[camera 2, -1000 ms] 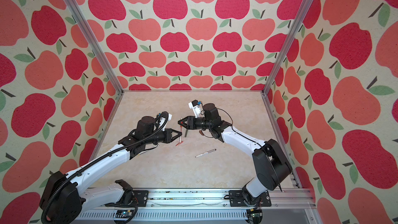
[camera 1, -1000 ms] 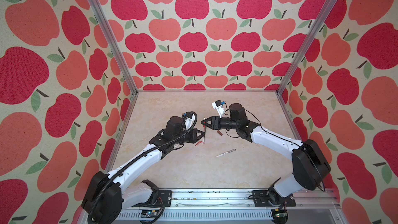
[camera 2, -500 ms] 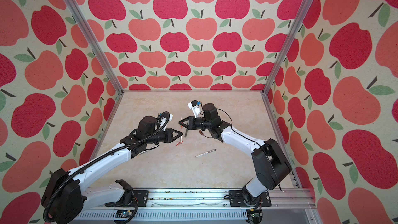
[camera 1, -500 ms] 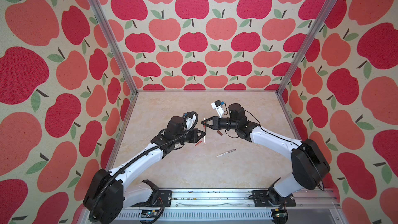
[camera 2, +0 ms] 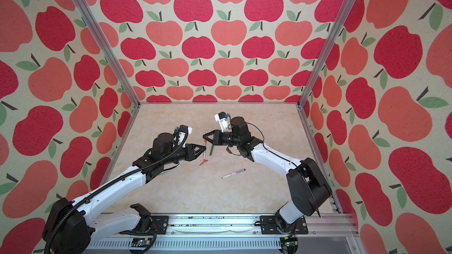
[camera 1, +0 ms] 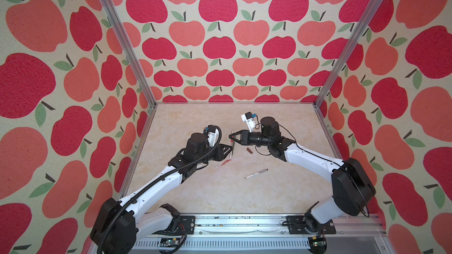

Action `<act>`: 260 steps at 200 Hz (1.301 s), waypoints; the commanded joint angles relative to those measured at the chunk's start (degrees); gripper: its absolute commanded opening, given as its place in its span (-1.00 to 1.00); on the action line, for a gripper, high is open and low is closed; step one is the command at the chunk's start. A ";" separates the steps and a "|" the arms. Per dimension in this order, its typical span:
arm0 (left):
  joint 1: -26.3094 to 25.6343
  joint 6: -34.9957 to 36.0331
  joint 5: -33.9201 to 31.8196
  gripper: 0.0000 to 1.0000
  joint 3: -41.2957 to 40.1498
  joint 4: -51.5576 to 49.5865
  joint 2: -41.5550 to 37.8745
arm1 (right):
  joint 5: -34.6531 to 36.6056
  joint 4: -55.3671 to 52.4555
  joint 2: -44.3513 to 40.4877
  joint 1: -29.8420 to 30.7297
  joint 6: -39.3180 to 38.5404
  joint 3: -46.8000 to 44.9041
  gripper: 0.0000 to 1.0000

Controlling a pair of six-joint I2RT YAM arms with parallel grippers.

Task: Insert pens into pen caps
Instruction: Pick up a pen from the center of the table.

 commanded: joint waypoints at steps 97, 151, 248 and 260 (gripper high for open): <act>0.32 0.10 1.54 -0.76 0.03 2.72 1.46 | -0.35 4.85 -1.35 0.99 1.65 -2.12 -0.96; 0.46 0.30 1.87 -1.00 0.47 2.20 2.13 | -0.49 4.43 -1.12 1.52 0.56 -1.38 -0.78; 3.89 9.11 -6.16 -1.00 2.39 -19.04 -10.03 | 7.29 -15.97 -12.72 -1.90 -13.09 2.89 0.13; 3.99 10.48 -9.24 -1.00 2.78 -22.12 -12.84 | 10.32 -22.95 -13.18 -2.03 -16.39 4.37 0.12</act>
